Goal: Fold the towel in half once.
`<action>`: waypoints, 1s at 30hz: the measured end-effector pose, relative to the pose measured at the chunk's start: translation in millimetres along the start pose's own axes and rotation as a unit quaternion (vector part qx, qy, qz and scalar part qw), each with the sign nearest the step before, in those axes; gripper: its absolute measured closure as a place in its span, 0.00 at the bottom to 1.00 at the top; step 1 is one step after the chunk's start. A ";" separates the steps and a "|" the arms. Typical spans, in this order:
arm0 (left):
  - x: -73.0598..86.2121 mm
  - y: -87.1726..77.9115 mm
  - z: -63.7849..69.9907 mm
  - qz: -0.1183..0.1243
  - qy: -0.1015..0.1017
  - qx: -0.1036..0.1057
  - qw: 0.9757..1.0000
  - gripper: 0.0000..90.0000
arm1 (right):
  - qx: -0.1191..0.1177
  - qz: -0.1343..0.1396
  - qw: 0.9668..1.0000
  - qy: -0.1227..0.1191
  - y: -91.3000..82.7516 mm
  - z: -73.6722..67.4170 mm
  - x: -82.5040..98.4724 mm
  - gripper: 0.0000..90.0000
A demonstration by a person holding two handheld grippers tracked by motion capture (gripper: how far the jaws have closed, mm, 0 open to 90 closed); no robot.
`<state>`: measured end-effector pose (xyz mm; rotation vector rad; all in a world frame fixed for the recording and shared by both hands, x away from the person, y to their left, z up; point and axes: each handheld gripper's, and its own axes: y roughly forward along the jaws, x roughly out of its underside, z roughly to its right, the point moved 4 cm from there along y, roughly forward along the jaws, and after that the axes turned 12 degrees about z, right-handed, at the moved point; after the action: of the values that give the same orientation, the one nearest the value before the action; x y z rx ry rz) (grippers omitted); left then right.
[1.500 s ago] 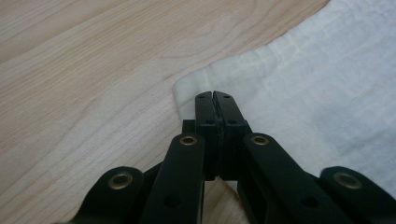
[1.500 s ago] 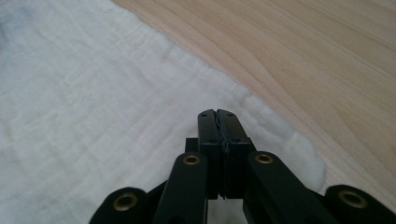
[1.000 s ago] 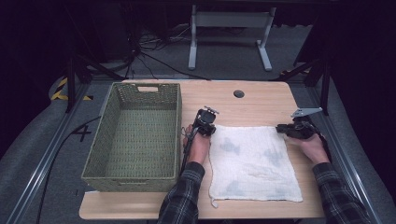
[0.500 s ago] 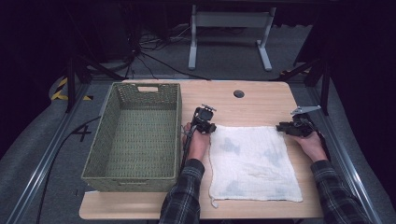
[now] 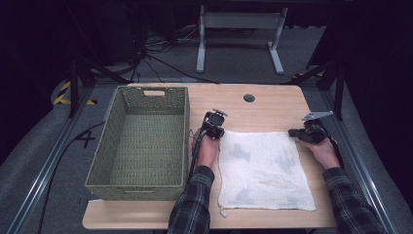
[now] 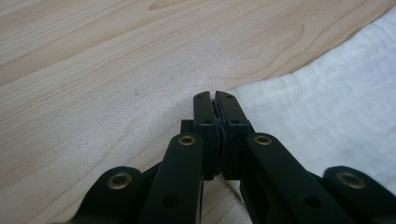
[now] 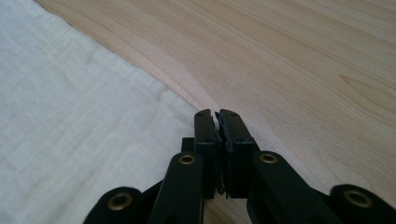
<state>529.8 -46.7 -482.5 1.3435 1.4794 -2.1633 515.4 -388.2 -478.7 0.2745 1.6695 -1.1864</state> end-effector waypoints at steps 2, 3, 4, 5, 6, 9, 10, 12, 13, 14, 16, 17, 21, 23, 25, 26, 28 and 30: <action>0.1 -1.4 0.5 0.004 -0.005 0.000 1.000 0.98 | -0.001 0.006 1.000 0.002 -2.0 -0.3 -1.9 0.96; -0.2 -2.4 1.2 0.007 -0.007 -0.002 1.000 0.98 | -0.002 0.011 1.000 0.001 -3.3 -0.3 -3.2 0.97; -0.6 -3.9 2.1 0.010 -0.006 -0.003 1.000 0.98 | -0.003 0.014 1.000 0.003 -4.9 -0.5 -4.2 0.96; -0.6 -3.9 2.1 0.010 -0.006 -0.003 1.000 0.98 | -0.003 0.015 1.000 0.003 -6.4 -0.7 -4.8 0.97; -1.3 -5.8 3.3 0.015 -0.007 -0.005 1.000 0.98 | -0.003 0.015 1.000 0.003 -6.4 -0.7 -4.8 0.97; -2.2 -13.2 5.6 0.021 -0.010 -0.002 1.000 0.98 | -0.005 0.022 1.000 0.005 -14.6 -1.7 -5.7 0.97; -2.1 -15.8 6.4 0.025 -0.010 -0.001 1.000 0.98 | -0.005 0.022 1.000 0.005 -14.6 -1.7 -5.7 0.97; -0.8 -21.7 8.0 0.031 -0.012 0.004 0.999 0.98 | -0.007 0.026 1.000 0.006 -20.2 -3.3 -6.0 0.97; 0.5 -25.0 9.5 0.034 -0.011 0.003 0.999 0.98 | -0.007 0.029 1.000 0.006 -22.8 -4.6 -6.1 0.97; 1.8 -27.5 10.7 0.035 -0.008 0.001 0.999 0.98 | -0.007 0.031 0.999 0.002 -26.0 -6.4 -6.2 0.97; 4.3 -31.4 12.9 0.038 -0.006 -0.003 0.999 0.98 | -0.010 0.033 0.999 0.002 -29.9 -9.2 -6.2 0.97; 6.5 -33.7 14.3 0.040 -0.007 -0.005 0.999 0.98 | -0.010 0.033 0.999 0.000 -32.0 -10.8 -6.1 0.97; 13.2 -42.0 17.3 0.045 -0.004 -0.002 0.999 0.98 | -0.013 0.033 0.999 -0.006 -38.7 -15.2 -4.5 0.97; 16.2 -46.1 17.5 0.045 -0.006 0.000 0.999 0.98 | -0.015 0.034 0.999 -0.004 -41.4 -17.7 -2.3 0.97; 18.7 -50.1 20.6 0.044 -0.003 0.004 0.999 0.98 | -0.020 0.036 0.999 -0.002 -44.5 -20.7 -0.1 0.97; 19.8 -52.2 22.2 0.041 0.002 0.002 0.999 0.98 | -0.023 0.036 0.999 0.000 -46.9 -22.4 0.6 0.97; 21.5 -56.3 25.2 0.046 0.002 0.001 0.999 0.98 | -0.027 0.041 0.999 0.002 -51.1 -24.7 1.3 0.97; 22.5 -60.9 26.6 0.048 0.006 0.003 0.999 0.98 | -0.027 0.044 0.999 0.003 -55.0 -26.3 2.2 0.97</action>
<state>465.6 -32.2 -458.2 1.4018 1.3855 -2.1053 462.1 -394.7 -449.6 0.3145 1.6756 -1.0736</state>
